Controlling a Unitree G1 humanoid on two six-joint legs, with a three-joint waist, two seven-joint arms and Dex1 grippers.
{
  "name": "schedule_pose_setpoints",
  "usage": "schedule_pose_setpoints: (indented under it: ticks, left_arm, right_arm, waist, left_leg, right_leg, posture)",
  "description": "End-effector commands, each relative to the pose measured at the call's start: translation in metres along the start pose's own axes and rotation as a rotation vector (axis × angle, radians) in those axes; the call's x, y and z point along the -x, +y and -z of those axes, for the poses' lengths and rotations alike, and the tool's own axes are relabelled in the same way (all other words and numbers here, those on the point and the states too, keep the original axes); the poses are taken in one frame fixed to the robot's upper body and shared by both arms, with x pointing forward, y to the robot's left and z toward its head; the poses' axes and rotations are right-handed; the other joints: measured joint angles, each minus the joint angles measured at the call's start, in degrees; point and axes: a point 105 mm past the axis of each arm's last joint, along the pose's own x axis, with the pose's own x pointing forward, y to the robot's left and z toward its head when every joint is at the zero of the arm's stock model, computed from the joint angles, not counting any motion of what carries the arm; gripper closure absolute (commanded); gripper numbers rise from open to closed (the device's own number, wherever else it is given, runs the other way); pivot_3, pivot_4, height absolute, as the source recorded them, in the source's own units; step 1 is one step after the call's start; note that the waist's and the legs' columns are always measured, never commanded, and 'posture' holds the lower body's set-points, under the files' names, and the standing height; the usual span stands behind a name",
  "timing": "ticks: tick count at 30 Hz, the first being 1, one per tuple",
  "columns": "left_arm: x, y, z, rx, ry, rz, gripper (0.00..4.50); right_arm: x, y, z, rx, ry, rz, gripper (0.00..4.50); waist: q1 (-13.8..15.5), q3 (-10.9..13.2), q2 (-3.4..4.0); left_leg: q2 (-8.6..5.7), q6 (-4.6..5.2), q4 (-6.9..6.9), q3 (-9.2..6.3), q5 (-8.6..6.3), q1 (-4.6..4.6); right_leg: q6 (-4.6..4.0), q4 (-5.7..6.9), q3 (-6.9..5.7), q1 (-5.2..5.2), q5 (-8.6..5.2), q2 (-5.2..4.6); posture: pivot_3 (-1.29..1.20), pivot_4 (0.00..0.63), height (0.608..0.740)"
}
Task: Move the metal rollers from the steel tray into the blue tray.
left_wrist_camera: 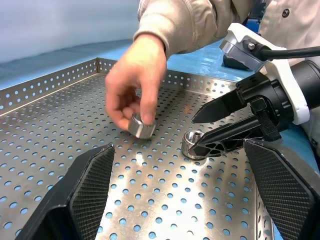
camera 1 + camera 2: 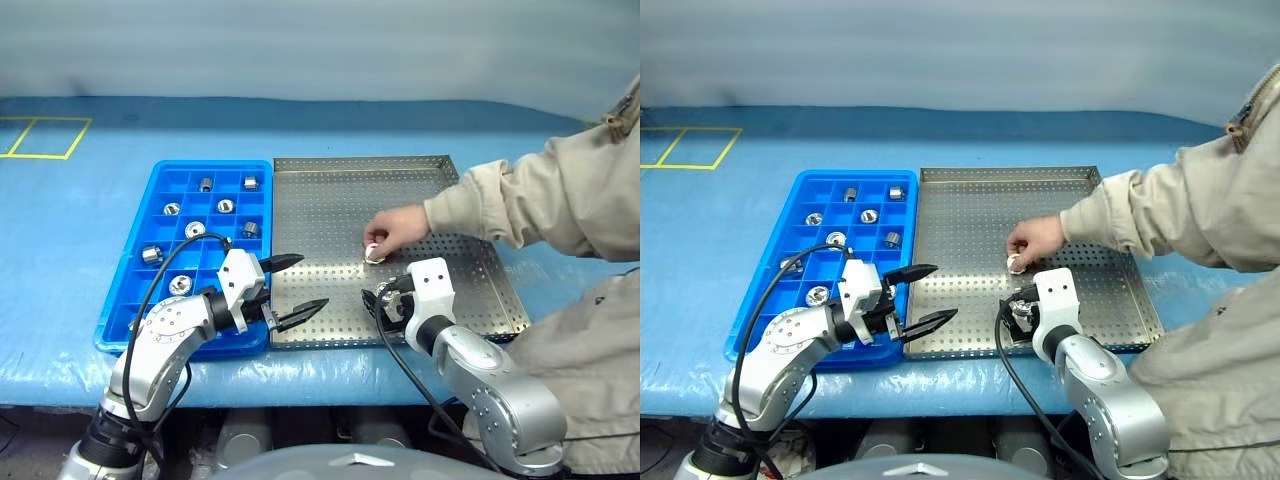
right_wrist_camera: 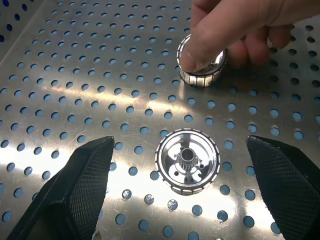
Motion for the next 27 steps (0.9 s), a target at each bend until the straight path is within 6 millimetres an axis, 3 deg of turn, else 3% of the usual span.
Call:
schedule_pose_setpoints:
  ticks: [1, 27]
  left_arm:
    - [0.0002, -0.0017, -0.0047, -0.016, -0.028, 0.003, 0.00]
    - [0.0013, -0.0025, -0.0048, -0.013, -0.034, -0.009, 0.00]
  right_arm:
    - [0.0030, -0.0006, -0.0095, 0.010, -0.047, 0.006, 0.04]
    - [-0.0025, -0.0039, -0.0084, 0.015, -0.036, 0.008, 0.04]
  waist:
    - [0.0, 0.0, 0.00]
    - [0.1, 0.0, -0.01]
  left_leg:
    - [0.00, 0.00, 0.00, 0.00, 0.00, 0.00]
    - [-0.01, 0.00, 0.04, 0.02, 0.00, 0.02]
  right_leg:
    - [0.00, 0.00, 0.00, 0.00, 0.00, 0.00]
    - [0.03, 0.06, 0.03, 0.01, 0.02, 0.00]
  posture:
    - [0.07, 0.150, 0.740]
    - [0.09, 0.150, 0.740]
